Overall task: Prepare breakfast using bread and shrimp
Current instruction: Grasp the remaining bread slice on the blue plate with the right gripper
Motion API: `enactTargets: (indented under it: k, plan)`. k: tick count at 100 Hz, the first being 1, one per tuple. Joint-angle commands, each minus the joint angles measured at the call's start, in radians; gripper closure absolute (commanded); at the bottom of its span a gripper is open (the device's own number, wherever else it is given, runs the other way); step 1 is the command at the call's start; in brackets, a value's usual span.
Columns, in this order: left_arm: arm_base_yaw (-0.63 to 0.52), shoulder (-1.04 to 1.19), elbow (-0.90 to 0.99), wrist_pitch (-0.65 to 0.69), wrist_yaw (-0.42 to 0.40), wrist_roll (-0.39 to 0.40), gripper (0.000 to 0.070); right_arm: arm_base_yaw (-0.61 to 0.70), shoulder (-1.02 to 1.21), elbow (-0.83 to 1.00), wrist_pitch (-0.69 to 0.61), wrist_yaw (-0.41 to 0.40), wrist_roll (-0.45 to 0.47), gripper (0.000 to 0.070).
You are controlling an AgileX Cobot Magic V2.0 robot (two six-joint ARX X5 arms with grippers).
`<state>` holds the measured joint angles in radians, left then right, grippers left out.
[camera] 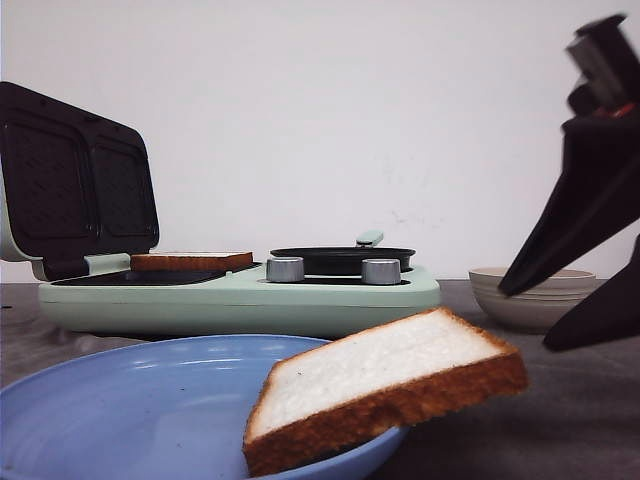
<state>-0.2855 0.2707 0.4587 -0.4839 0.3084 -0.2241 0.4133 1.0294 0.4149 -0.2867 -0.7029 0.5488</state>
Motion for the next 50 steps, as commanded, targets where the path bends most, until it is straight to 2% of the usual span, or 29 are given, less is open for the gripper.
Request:
enactTargets:
  k: [1,26,50]
  plan:
    - [-0.002,0.002,-0.002,0.001,-0.005,0.011,0.0310,0.023,0.037,0.011,0.024,0.002,0.017,0.0461]
    - [-0.002,0.002,-0.002,-0.001,-0.005,0.025,0.0310,0.094,0.118,0.011,0.087,0.000,0.030,0.0461]
    - [-0.002,0.002,-0.002,-0.003,-0.004,0.031,0.0310,0.152,0.163,0.011,0.185,0.003,0.095,0.0461]
